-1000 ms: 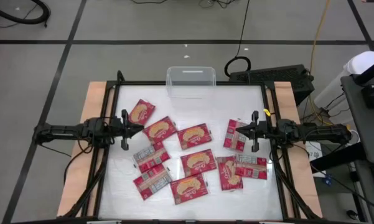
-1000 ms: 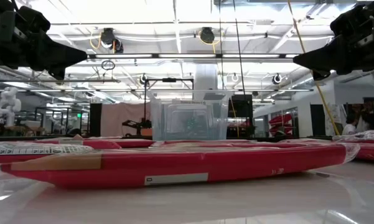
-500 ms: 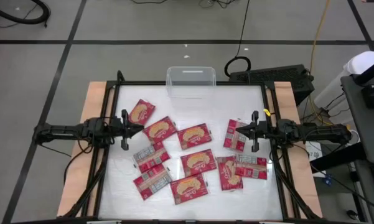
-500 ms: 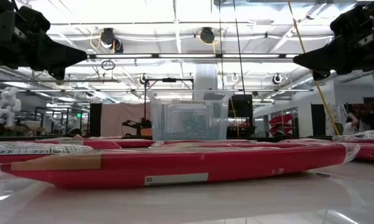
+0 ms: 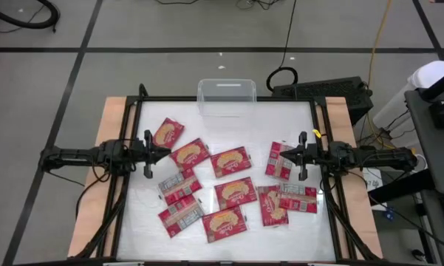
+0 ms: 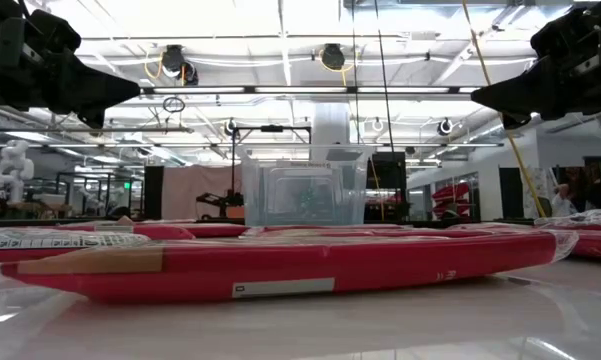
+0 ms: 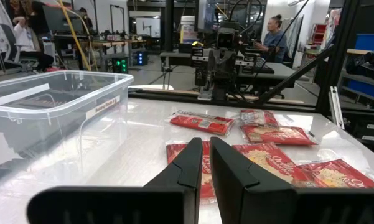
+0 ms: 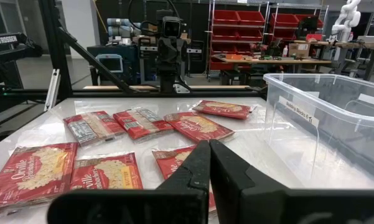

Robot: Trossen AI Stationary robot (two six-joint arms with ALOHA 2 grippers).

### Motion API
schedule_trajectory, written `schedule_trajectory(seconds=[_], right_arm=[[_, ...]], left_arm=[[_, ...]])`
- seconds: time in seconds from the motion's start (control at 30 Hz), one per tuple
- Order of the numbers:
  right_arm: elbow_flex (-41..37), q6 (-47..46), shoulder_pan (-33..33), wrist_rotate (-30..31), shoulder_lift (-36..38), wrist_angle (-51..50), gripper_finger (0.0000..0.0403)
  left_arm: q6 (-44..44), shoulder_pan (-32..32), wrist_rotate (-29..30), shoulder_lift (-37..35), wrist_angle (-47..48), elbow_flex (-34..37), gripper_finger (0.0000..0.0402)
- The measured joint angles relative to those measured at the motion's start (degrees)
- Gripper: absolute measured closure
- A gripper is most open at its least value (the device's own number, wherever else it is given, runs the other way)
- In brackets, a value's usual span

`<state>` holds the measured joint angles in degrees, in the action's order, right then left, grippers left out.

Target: Sort popcorn bags into baskets

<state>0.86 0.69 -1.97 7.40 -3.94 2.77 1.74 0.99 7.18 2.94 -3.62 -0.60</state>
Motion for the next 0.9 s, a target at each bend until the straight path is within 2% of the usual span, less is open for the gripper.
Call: schedule_trajectory(seconds=[0.9], right_arm=[[0.01, 1.53, 0.01, 0.0, -0.01, 0.01, 0.0403]], left_arm=[[-0.01, 0.0, 0.01, 0.0, 0.01, 0.0, 0.0364]])
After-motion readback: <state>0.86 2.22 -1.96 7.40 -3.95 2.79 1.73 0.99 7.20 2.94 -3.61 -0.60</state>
